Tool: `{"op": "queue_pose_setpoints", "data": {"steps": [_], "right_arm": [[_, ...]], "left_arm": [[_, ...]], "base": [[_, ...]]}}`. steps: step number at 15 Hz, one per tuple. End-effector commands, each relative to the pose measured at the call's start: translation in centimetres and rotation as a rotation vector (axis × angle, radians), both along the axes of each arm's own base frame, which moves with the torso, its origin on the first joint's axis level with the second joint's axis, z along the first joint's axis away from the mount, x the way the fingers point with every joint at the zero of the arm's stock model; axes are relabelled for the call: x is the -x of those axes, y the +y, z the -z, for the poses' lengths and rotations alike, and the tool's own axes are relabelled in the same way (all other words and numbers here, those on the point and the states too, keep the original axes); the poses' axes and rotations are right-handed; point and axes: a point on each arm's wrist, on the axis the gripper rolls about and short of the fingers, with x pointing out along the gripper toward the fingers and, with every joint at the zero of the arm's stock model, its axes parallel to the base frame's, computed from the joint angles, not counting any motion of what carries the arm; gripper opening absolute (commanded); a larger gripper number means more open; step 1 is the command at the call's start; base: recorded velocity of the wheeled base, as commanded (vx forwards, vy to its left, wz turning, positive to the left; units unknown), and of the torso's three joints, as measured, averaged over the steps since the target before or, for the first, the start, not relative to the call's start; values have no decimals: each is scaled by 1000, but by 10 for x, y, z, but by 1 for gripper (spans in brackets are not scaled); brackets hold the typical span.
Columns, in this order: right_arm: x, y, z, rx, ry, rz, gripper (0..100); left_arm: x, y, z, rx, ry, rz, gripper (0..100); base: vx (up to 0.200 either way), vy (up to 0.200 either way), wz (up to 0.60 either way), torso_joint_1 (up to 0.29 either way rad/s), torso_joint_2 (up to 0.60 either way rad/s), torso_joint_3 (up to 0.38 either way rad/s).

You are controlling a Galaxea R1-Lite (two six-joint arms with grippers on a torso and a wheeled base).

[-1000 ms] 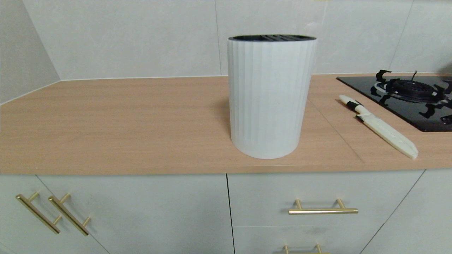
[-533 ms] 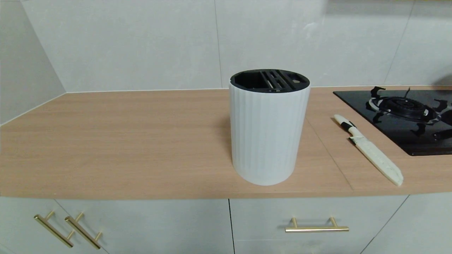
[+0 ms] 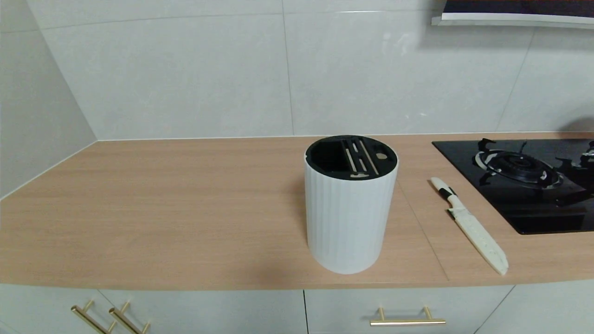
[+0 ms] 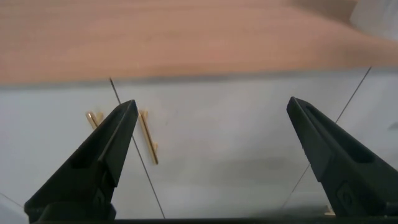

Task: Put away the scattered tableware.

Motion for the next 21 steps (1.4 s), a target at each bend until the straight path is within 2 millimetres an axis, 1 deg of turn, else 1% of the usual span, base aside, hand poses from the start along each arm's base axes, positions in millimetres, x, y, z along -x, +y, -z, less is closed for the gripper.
{"op": "queue_pose_setpoints", "data": {"steps": [1,14,17,21], "right_arm": [[0,0,0,0,1,-1,100],[0,0,0,0,1,-1,100],[0,0,0,-1,1,-1,100],[0,0,0,-3,1,-1,100]], "left_arm": [[0,0,0,0,0,0,100],[0,0,0,0,0,0,100],[0,0,0,0,0,0,100],[0,0,0,0,0,0,100]], "base": [[0,0,0,242,-515,-281],[0,0,0,265,-549,-290],[0,0,0,194,-391,-201],[0,0,0,27,-57,-28]]}}
